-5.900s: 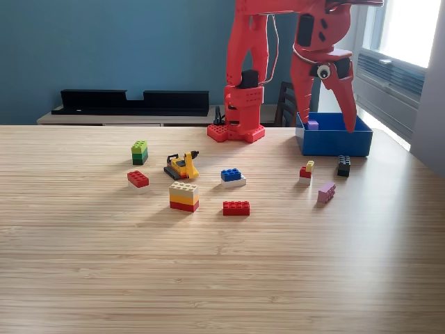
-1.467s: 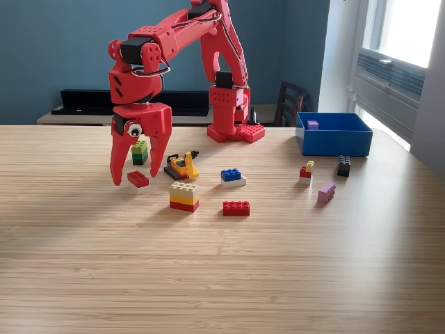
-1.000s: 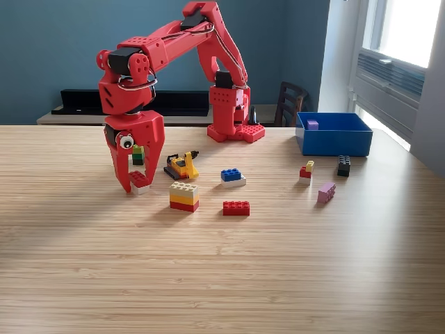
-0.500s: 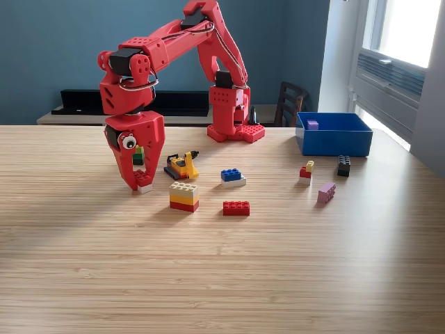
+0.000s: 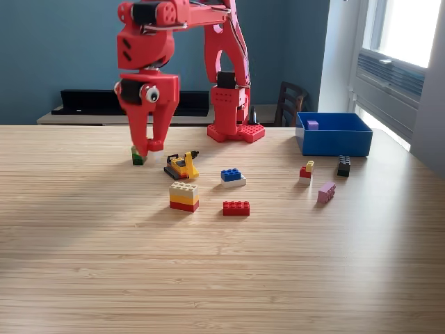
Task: Grasp a lego block and put it in the bin.
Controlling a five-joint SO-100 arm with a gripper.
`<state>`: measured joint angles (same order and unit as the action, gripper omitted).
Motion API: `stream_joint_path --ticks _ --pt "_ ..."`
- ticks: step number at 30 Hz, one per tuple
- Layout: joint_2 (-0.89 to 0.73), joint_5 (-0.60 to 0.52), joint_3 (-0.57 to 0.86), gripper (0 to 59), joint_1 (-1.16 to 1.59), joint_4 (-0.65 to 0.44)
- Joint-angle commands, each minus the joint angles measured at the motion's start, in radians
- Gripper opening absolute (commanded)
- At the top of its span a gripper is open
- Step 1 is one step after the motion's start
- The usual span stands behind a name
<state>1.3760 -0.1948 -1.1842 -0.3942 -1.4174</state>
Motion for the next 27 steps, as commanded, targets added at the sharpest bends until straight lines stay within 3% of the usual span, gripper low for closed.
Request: stream_joint_path --ticks 1,10,20,27 --pt "0.302 0.063 0.012 0.0 0.29 -0.078" --pt "0.373 0.147 -0.146 0.0 0.928 -0.155" --pt "0.207 0.221 -0.184 0.0 1.413 -0.219" --pt "0.094 0.272 -0.176 0.0 1.58 -0.262"
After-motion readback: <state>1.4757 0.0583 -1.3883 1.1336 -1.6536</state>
